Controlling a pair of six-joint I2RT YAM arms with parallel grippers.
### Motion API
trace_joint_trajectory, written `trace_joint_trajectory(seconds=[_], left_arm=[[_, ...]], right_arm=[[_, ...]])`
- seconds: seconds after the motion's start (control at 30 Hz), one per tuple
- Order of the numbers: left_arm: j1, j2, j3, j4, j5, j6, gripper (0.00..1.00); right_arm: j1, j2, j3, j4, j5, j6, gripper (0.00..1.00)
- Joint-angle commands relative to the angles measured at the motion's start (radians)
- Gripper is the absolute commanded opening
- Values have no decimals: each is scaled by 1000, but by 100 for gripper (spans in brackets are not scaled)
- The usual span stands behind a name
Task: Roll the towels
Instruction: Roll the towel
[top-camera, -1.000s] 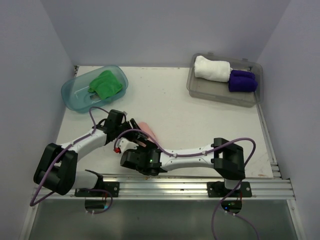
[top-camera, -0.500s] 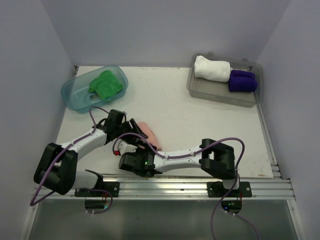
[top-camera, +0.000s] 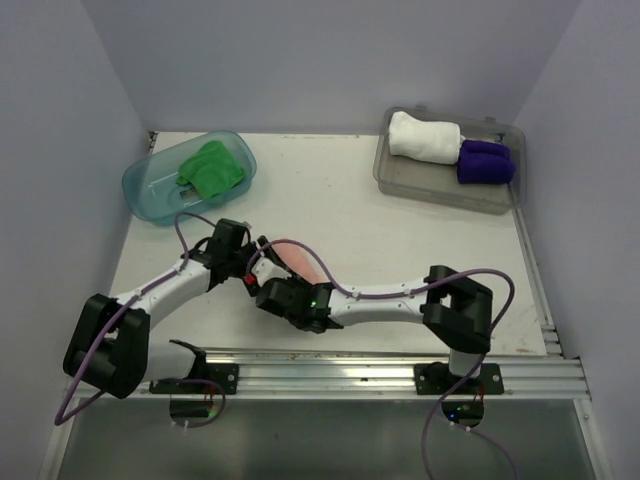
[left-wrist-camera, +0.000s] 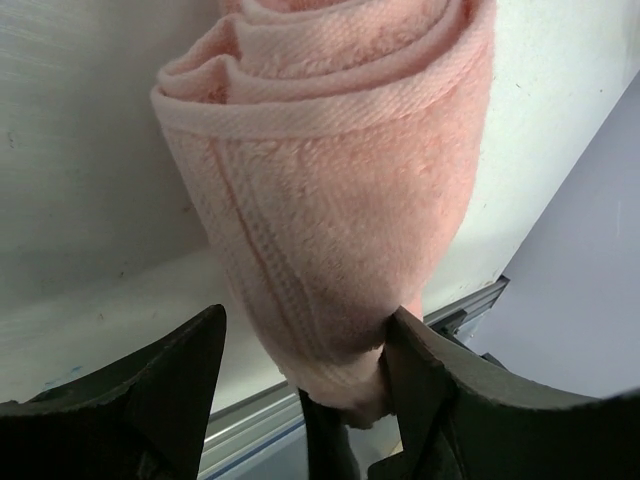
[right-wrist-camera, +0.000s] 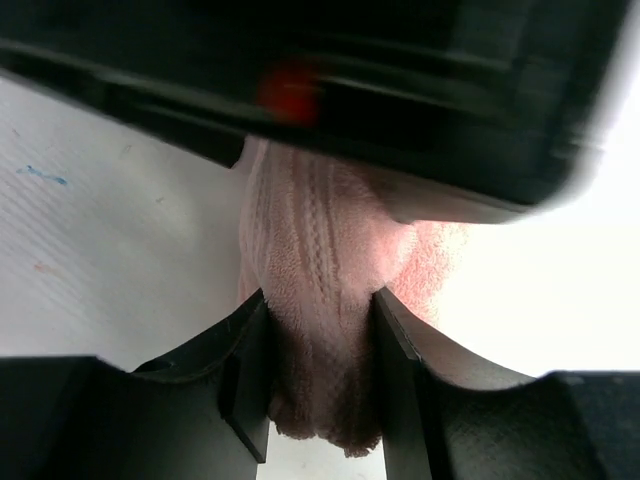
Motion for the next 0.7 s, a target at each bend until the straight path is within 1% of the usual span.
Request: trace_joint_trajectory(seconds=[0.0,0.07,0.1,0.13,0.23,0.37,0.5,0.67], left_arm=[[12,-36,29,-46,-11,21,68],[21,-55,31,-49,-13,21,68],[25,-58,32,-51,-14,21,68],[27,-64,34,-51,-13,28,68],[27,-55,38,-46,-8,37,70],[22,-32,37,-22,13,48,72],[9,-7,41,23,31,49,72],[-10,72,72,84,56,60,70]], right_arm=[[-98,-92,-95,53,-263,104,17],[-128,-161,-161,85,-334,152,17],[-160,-179,-180,112,-395,169,17],[-189,-220,-217,125,-421,202,17],[-226,-270,-270,178,-523,274,17],[-257,-336,-341,218,-573,339,17],[-263,-365,-375,249,-607,385,17],[-272,-394,-404,254,-612,410,19]])
